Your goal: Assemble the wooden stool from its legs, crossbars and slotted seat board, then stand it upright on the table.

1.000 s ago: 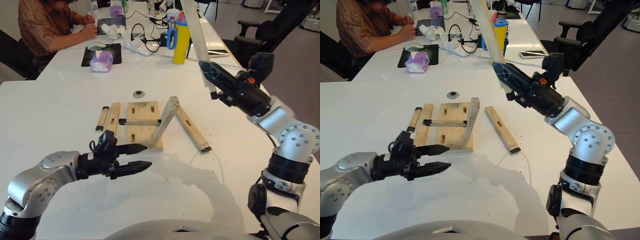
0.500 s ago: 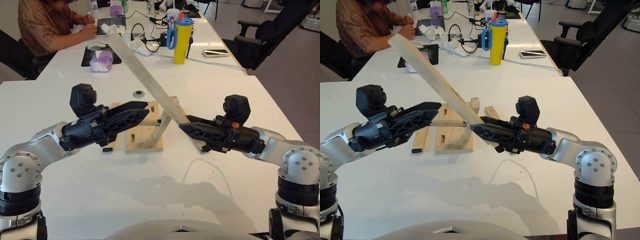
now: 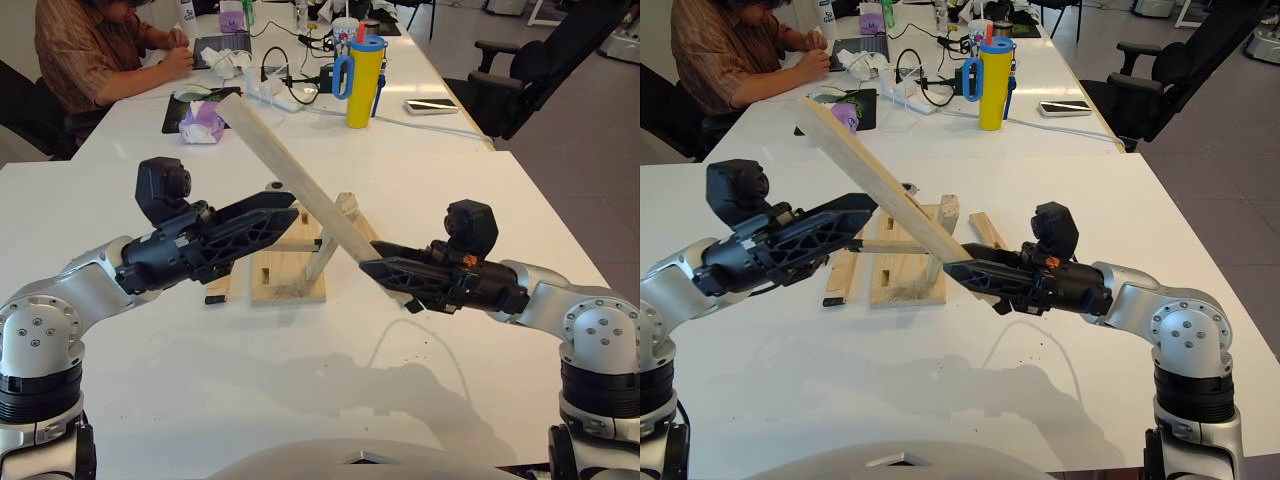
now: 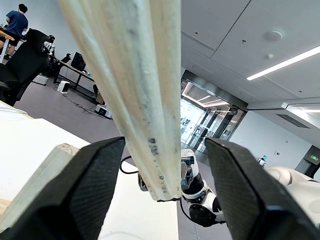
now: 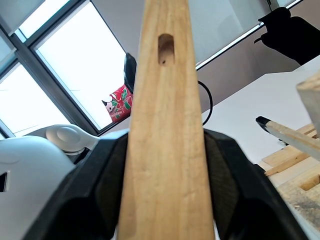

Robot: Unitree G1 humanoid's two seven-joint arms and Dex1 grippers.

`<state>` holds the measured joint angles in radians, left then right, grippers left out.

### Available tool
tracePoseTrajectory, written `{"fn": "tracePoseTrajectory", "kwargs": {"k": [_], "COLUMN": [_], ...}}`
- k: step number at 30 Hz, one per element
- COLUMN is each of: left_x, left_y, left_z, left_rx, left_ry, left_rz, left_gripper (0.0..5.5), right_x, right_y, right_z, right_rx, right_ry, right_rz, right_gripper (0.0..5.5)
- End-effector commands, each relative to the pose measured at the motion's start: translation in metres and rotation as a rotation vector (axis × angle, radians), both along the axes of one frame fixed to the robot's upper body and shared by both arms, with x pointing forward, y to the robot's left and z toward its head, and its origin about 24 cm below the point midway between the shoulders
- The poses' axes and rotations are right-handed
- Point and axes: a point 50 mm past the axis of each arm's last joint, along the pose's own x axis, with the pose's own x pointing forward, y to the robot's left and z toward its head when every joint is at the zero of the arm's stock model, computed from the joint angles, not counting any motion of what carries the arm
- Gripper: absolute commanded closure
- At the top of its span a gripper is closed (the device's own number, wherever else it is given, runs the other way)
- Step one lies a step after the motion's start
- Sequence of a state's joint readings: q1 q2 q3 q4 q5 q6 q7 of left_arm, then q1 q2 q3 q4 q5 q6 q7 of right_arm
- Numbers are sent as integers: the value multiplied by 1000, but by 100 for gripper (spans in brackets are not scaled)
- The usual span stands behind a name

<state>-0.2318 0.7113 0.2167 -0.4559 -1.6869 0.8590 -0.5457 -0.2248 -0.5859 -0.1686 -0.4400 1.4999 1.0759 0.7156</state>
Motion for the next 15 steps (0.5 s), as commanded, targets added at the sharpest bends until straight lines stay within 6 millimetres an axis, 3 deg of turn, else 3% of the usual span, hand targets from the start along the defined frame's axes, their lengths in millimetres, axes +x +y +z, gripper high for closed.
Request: {"fn": "tracePoseTrajectory", "kwargs": {"k": [1,4,15], "left_x": [1,2,0], "left_y": [2,4,3], "left_z": [-1,2,7], "left_rx": [1,-21,-45], "left_ry": [16,17,22], "left_rz": [3,0,-32], "left_gripper": [169,138,154], "right_x": [-2,-3,-6], "right_y": [-1,-4,-2], "right_z": [1,1,-7], "right_rx": [-6,-15,-63], "right_ry": [-9,-9,-10], "right_rz": [18,34,77], "right_gripper": [346,346,346]}}
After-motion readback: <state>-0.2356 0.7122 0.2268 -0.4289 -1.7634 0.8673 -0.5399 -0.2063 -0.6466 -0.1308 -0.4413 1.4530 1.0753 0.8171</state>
